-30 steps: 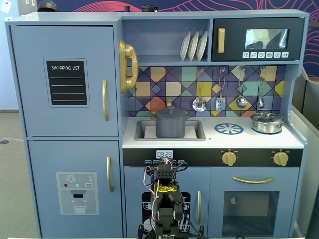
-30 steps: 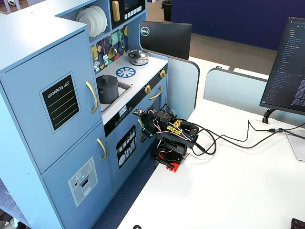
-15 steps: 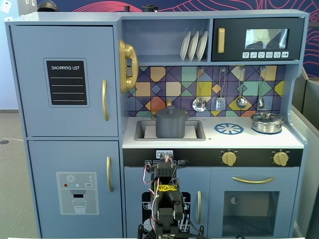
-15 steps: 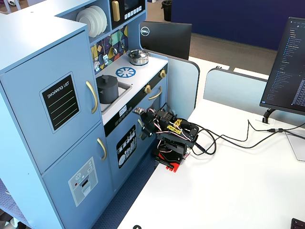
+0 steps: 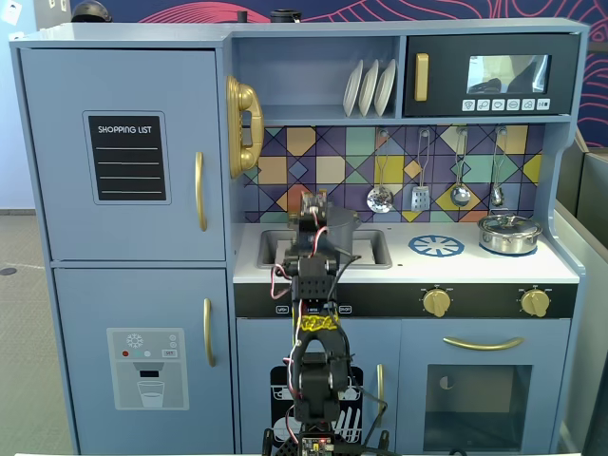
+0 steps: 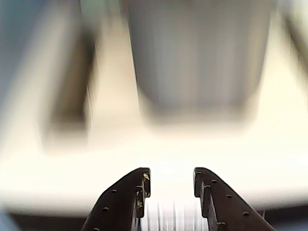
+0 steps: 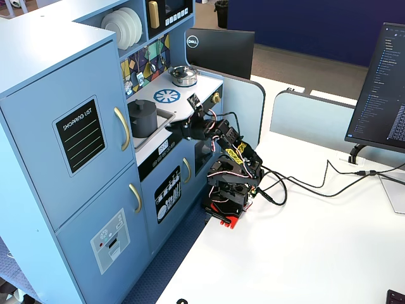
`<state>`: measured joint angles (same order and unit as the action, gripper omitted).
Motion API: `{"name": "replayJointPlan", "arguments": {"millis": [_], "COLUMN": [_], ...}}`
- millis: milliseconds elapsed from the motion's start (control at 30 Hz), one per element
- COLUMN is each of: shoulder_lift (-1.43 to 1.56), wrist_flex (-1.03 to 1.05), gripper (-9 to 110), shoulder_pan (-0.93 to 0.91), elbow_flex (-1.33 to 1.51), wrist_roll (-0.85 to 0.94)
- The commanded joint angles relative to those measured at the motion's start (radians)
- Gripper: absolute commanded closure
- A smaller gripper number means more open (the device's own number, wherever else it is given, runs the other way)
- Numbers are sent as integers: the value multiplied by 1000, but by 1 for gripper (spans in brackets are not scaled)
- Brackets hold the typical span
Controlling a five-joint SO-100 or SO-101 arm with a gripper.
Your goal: Take off the lid from the gray recipient and place it on the counter
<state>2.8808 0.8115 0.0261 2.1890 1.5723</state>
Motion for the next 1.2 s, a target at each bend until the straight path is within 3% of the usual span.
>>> {"name": "replayJointPlan", "arguments": {"millis": [0, 167, 367, 1167], "shoulder_lift": [-92, -156, -229, -686], "wrist_flex": [-222, -351, -457, -692], "gripper": [93, 82, 79, 83], "shoulder_pan": [-57, -101, -110, -120], "elbow_flex": [-89, -83, -83, -278], "wrist_roll": [6, -29, -17, 23]}}
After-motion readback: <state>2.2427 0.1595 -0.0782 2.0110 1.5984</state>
